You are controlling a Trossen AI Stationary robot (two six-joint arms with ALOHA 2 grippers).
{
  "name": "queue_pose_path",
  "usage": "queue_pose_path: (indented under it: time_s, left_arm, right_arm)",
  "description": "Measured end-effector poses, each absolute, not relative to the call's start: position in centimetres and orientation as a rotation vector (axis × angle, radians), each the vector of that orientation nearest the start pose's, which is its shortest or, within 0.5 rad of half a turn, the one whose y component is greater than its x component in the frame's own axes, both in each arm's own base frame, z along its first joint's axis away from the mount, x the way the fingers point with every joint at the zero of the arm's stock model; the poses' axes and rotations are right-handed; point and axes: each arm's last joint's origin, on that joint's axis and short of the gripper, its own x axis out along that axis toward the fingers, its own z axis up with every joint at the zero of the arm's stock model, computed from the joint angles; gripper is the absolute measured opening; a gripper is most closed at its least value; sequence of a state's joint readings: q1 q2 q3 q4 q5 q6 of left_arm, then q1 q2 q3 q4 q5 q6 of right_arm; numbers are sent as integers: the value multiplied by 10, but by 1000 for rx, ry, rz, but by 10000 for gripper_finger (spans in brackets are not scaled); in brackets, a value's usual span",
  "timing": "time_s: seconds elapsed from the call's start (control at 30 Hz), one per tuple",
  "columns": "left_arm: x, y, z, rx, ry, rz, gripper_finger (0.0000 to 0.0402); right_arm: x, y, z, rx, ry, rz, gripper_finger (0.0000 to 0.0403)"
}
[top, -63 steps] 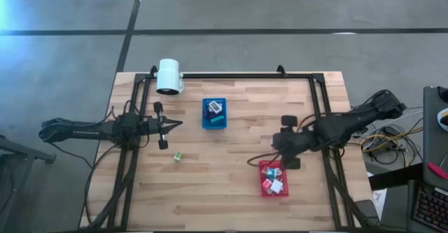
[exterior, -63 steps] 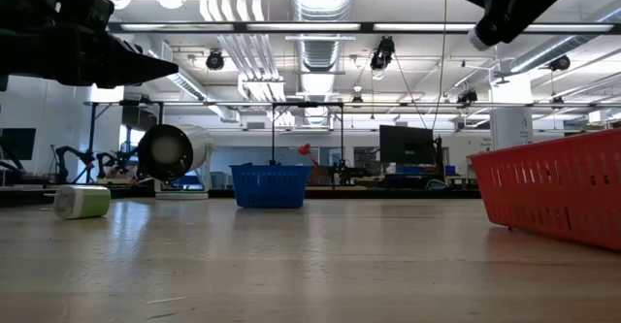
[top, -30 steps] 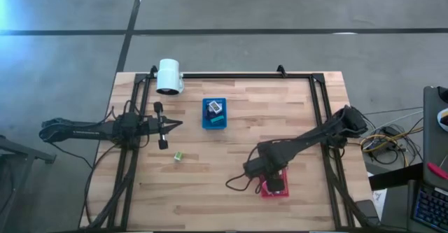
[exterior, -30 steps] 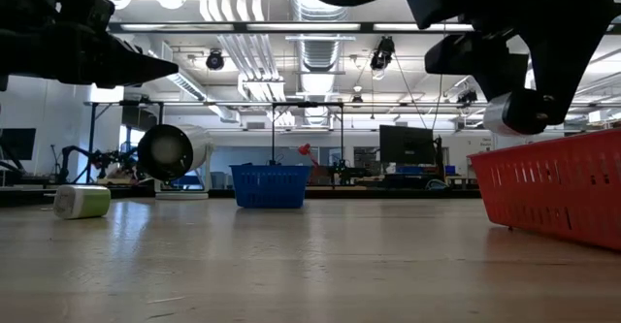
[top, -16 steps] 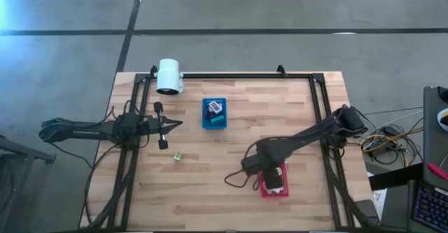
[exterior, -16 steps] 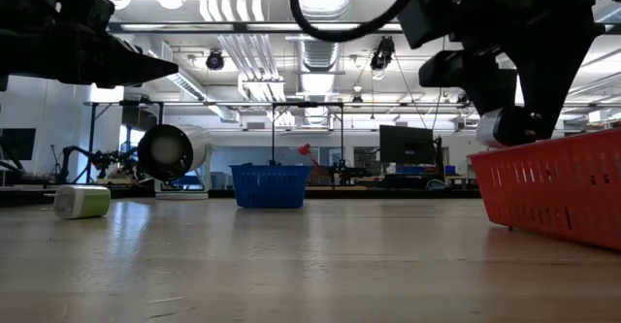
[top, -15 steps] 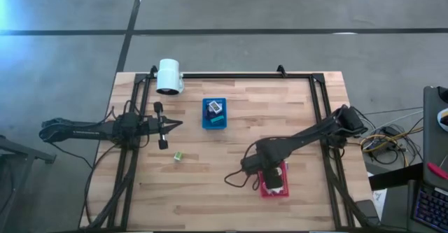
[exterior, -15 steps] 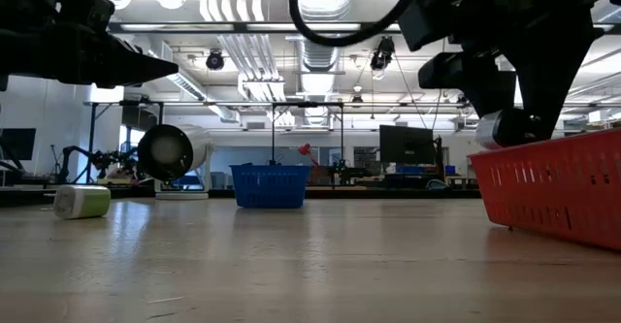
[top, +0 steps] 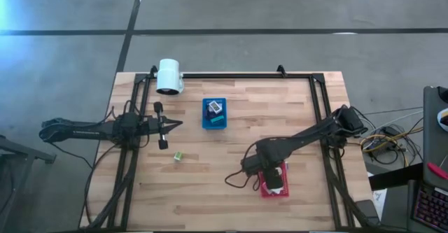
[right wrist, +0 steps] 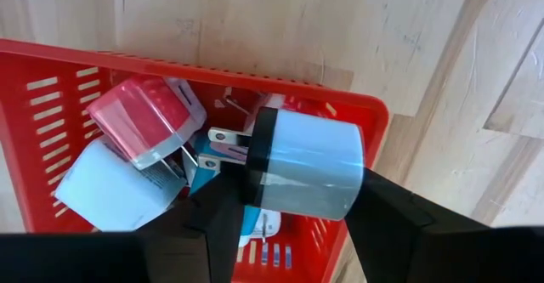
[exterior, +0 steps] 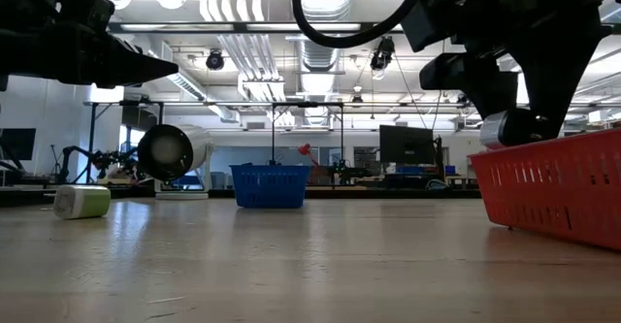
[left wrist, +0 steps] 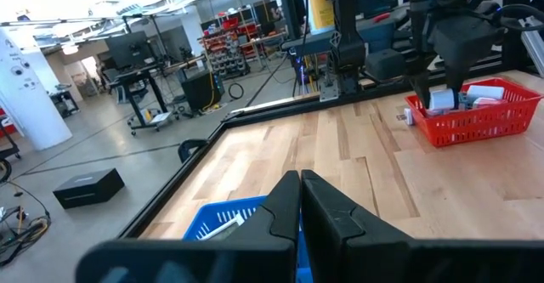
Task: Pick & Place Office items
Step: Put the white and black charger adapter into the red bin, then put the green charger adapter into the red bin
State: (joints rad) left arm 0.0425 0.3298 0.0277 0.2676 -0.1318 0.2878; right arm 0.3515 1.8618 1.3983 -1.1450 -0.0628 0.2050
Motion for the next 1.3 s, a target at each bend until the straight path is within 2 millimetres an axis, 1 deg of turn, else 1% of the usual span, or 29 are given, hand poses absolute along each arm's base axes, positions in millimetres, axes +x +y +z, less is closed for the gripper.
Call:
queue_pose_path:
  time_s: [0.3, 0.47, 0.53, 0.63, 0.73, 0.83, 0.93, 1.03, 1.1, 1.17, 1.23, 1.3]
  left_arm:
    - [118, 9, 170, 289, 59, 168, 16]
    - [118, 9, 170, 289, 59, 169, 16]
    - [118, 9, 170, 289, 59, 169, 16]
    - [118, 9, 170, 289, 59, 168, 16]
    - [118, 9, 170, 288, 59, 168, 16]
    - [118, 9, 170, 289, 59, 168, 16]
    - [118, 9, 170, 289, 59, 168, 16]
    - [118, 9, 170, 289, 59, 168, 16]
    - [118, 9, 170, 288, 59, 168, 16]
    - [118, 9, 170, 289, 59, 169, 16]
    - [118, 9, 170, 289, 59, 168, 16]
    - [118, 9, 170, 289, 59, 168, 16]
  right_arm:
    - [316, 119, 204, -76, 1620, 155, 208]
    - [313, 117, 205, -81, 1651, 147, 217]
    - [309, 116, 209, -84, 1679, 136, 214]
    - [307, 115, 225, -77, 1604, 150, 210]
    - [305, 114, 250, -59, 1446, 189, 203]
    - [296, 110, 283, -76, 1228, 209, 196]
    - [278, 102, 319, -111, 963, 170, 188]
    - [255, 89, 343, -84, 701, 146, 177]
    - [238, 80, 351, -70, 551, 153, 167]
    - [222, 70, 352, -63, 416, 159, 154]
    - [206, 60, 347, -43, 286, 168, 137]
    - [192, 47, 336, -10, 194, 184, 117]
